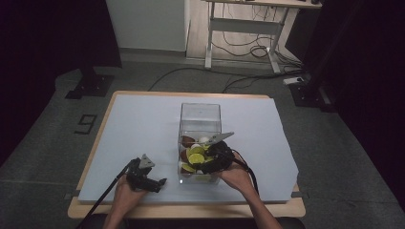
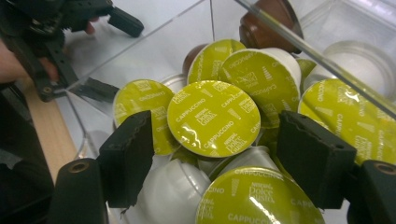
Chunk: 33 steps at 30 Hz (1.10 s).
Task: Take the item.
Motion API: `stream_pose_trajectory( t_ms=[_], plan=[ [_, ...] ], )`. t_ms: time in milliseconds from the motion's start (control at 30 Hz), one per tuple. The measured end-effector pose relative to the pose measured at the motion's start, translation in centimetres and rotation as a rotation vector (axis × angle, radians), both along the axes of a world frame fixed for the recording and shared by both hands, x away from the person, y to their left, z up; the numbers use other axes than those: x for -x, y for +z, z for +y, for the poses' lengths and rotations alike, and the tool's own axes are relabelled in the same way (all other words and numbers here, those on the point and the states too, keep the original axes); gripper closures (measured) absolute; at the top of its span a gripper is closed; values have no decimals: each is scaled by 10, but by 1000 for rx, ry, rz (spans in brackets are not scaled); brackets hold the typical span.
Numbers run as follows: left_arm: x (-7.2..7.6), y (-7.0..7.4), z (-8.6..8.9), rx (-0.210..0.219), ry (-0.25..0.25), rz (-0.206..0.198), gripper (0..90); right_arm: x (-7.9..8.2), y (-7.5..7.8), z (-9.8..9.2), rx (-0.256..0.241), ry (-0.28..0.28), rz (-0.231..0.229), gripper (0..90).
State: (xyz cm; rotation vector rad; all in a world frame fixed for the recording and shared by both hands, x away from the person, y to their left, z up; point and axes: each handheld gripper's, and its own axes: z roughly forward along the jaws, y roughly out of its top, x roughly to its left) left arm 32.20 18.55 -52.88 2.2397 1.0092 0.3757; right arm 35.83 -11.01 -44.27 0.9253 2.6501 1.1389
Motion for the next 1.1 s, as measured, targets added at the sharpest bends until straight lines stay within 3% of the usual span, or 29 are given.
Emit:
stream_pose_trajectory(
  t_ms=[600, 700, 800, 1100],
  plan=[
    [0, 0, 0, 0, 0, 0, 0, -8, -4, 14, 77, -10, 1, 305],
    [0, 0, 0, 0, 1, 0, 0, -9, -6, 18, 73, 10, 28, 333],
    [0, 0, 0, 0, 1, -1, 0, -9, -8, 23, 100, -3, 14, 351],
    [0, 0, 0, 0, 0, 0, 0, -11, -9, 23, 107, -4, 38, 379]
  ],
)
